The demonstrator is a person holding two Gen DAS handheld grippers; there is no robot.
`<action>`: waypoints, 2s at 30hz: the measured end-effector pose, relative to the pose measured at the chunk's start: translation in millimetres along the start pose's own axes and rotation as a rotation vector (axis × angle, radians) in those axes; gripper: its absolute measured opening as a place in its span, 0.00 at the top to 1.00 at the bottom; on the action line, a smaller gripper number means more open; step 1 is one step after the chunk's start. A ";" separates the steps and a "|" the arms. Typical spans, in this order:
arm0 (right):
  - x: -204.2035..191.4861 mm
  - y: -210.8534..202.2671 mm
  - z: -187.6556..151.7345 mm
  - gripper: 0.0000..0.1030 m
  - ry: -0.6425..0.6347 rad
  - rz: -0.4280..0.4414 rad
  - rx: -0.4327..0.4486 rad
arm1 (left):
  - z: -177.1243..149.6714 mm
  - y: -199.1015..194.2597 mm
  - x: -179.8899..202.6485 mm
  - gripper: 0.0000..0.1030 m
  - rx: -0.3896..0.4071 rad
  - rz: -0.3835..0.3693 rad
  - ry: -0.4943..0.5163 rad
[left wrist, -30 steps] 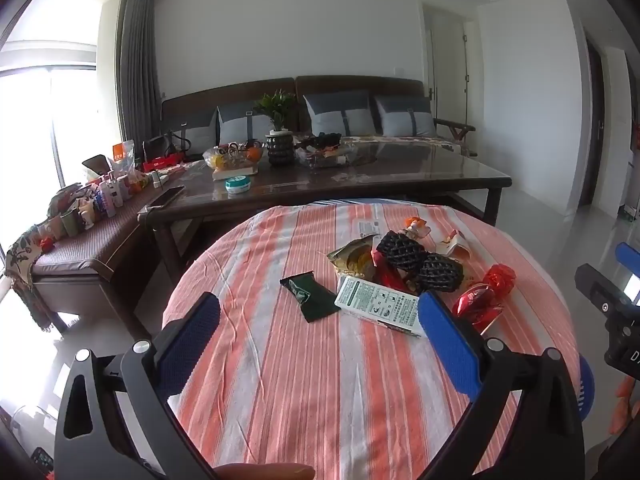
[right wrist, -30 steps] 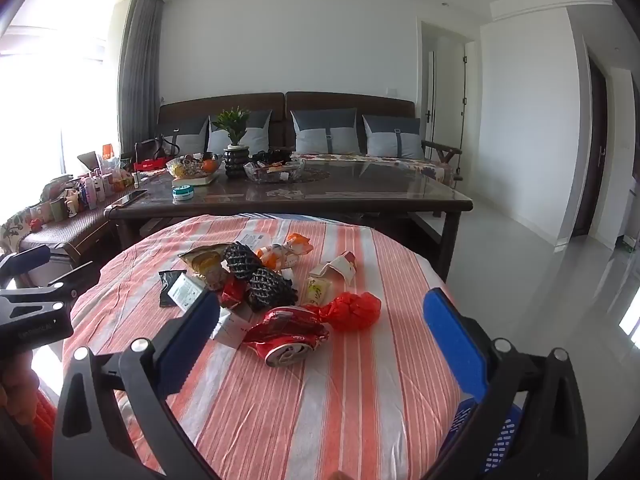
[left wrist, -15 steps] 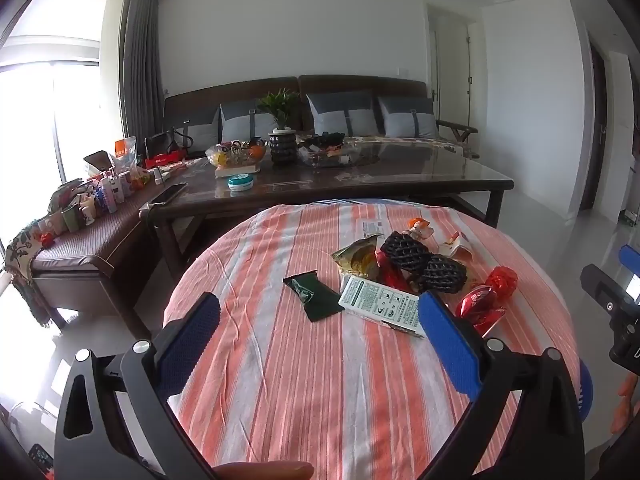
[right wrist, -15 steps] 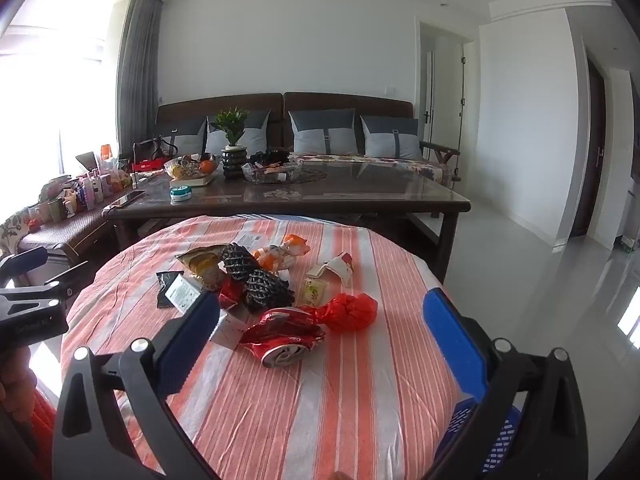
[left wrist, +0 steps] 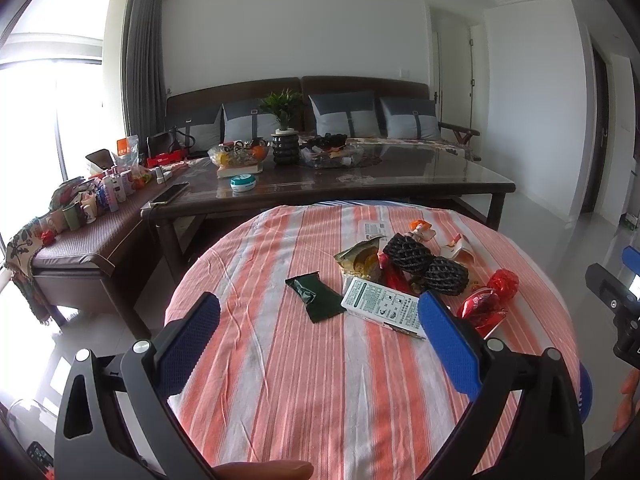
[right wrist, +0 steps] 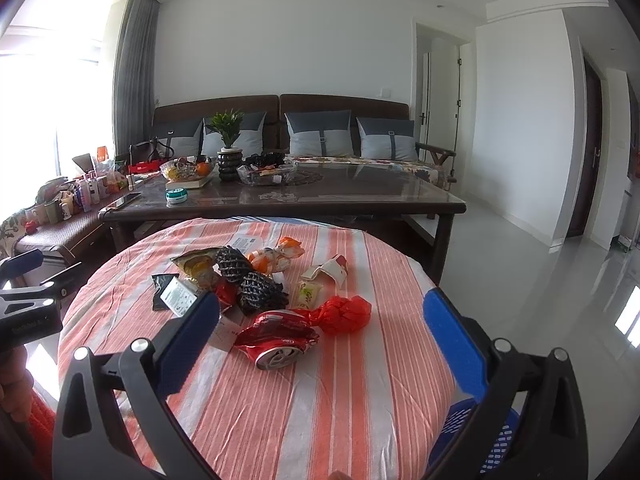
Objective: Collect trash
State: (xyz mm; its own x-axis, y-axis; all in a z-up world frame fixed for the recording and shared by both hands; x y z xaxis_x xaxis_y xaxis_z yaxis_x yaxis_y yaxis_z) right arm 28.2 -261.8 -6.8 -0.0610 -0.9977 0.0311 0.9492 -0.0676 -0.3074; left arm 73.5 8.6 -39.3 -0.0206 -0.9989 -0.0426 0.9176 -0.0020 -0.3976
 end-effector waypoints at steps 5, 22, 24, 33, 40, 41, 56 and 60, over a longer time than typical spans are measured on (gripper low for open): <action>0.2 0.4 -0.1 0.05 0.000 0.000 0.000 | 0.0 -0.6 -0.1 0.05 0.000 -0.001 0.000; 0.9 1.6 -0.8 0.05 0.000 -0.001 -0.001 | -0.5 -0.5 0.3 0.05 0.001 -0.001 -0.001; 1.4 1.1 -0.1 0.05 -0.001 -0.002 0.000 | -0.4 -0.5 0.3 0.05 0.000 -0.001 -0.001; 5.5 -0.5 1.1 0.05 0.000 -0.004 0.000 | -0.6 -0.2 -0.1 0.05 0.000 -0.001 -0.001; 9.4 -0.8 1.4 0.05 0.000 -0.007 0.003 | -0.3 -0.2 -0.1 0.05 -0.001 -0.001 -0.003; 11.6 -1.0 1.6 0.05 -0.001 -0.008 0.003 | -0.2 -0.4 0.1 0.05 -0.001 -0.001 -0.003; 9.8 -1.1 1.9 0.05 -0.003 -0.008 0.004 | -0.3 -0.2 -0.4 0.05 -0.001 -0.002 -0.004; 13.0 -1.3 2.1 0.05 -0.001 -0.010 0.003 | -0.5 -0.1 -0.5 0.05 -0.002 -0.003 -0.004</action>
State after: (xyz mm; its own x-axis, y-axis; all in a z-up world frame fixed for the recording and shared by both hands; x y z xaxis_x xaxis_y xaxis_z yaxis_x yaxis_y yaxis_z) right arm 26.8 -274.7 -4.0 -0.0703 -0.9969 0.0350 0.9495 -0.0777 -0.3041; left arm 73.2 9.2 -39.6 -0.0220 -0.9991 -0.0373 0.9169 -0.0053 -0.3992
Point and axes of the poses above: each gripper's, at about its wrist camera, not at the fingertips, and y roughly the way its jaws point, x to its right, z to its top, the point moved 8 cm from there along y, roughly the way its jaws point, and after that the axes turned 5 degrees about x, right-handed, at the moved point
